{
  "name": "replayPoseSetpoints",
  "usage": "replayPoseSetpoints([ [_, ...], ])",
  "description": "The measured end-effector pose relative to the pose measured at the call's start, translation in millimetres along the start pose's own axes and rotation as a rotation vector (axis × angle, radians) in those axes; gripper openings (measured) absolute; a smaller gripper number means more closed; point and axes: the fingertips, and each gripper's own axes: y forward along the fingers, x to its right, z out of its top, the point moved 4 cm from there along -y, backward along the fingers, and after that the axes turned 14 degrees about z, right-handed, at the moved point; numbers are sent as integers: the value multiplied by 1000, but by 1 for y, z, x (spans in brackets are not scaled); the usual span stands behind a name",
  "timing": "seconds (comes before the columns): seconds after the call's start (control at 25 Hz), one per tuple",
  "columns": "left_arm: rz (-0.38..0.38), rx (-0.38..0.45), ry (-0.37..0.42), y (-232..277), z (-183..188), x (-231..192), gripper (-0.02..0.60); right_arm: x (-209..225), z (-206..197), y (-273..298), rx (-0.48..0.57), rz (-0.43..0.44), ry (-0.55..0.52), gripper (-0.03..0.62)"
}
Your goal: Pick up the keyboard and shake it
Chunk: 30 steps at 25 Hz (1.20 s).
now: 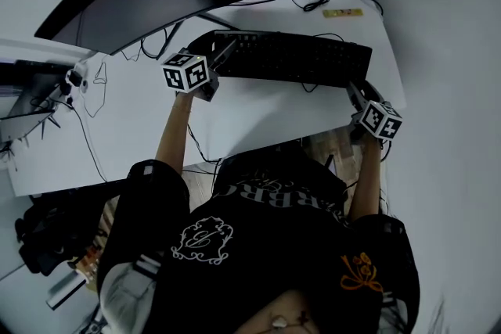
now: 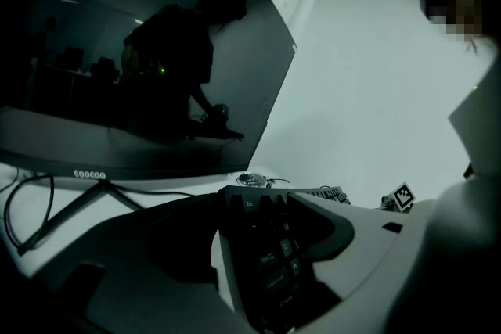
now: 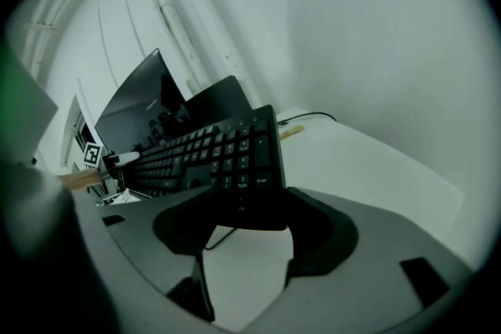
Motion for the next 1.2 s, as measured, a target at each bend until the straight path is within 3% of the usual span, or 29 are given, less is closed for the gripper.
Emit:
replayPoseSetpoints([
  [0.36, 17, 208, 217, -42, 90, 29, 282, -29, 44, 0, 124, 80, -51, 259],
  [0.6, 6, 330, 393, -73, 123, 54, 282, -40, 53, -3, 195, 95, -89, 262],
  [0.76, -5, 404, 473, -90, 127, 66, 281, -43, 59, -7, 256, 108, -141, 262],
  [0.96, 3, 424, 603, -108, 119, 73, 270, -42, 50, -1, 192, 97, -234, 262],
  [1.2, 35, 426, 614, -117, 96, 67, 265, -41, 36, 5, 179, 85, -254, 262],
])
